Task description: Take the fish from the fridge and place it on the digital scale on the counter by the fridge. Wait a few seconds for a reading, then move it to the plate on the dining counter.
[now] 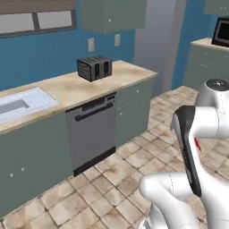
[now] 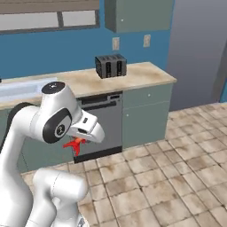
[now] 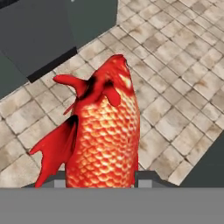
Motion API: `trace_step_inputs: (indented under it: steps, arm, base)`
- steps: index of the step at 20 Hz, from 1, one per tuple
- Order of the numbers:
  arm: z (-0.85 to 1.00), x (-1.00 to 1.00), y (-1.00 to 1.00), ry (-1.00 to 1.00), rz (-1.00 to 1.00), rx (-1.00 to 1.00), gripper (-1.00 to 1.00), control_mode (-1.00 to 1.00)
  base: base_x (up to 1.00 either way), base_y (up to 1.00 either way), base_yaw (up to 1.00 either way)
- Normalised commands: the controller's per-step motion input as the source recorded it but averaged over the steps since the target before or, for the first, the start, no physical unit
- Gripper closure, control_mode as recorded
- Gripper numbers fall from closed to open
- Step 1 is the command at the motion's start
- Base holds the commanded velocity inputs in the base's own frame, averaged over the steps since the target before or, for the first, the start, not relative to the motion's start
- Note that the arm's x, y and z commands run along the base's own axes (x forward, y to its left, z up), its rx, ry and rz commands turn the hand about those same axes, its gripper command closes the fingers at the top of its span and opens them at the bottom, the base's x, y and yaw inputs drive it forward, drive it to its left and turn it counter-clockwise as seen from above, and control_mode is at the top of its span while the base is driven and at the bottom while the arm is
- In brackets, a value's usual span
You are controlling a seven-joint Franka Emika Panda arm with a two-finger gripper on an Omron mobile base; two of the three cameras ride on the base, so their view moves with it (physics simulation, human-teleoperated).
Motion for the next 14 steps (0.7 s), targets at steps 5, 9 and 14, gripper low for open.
trace_step_inputs:
  steps: [5,9,14]
  arm:
    - [0.0,0.0,0.0,0.0,0.0,0.0,1.0,1.0]
    - [0.0,0.0,0.0,0.0,0.0,0.0,1.0,1.0]
    - [0.0,0.0,0.0,0.0,0.0,0.0,1.0,1.0]
  base:
    - [0.58,-0.48,-0.59]
    - [0.57,-0.49,-0.58]
    - [0.61,-0.27,-0.58]
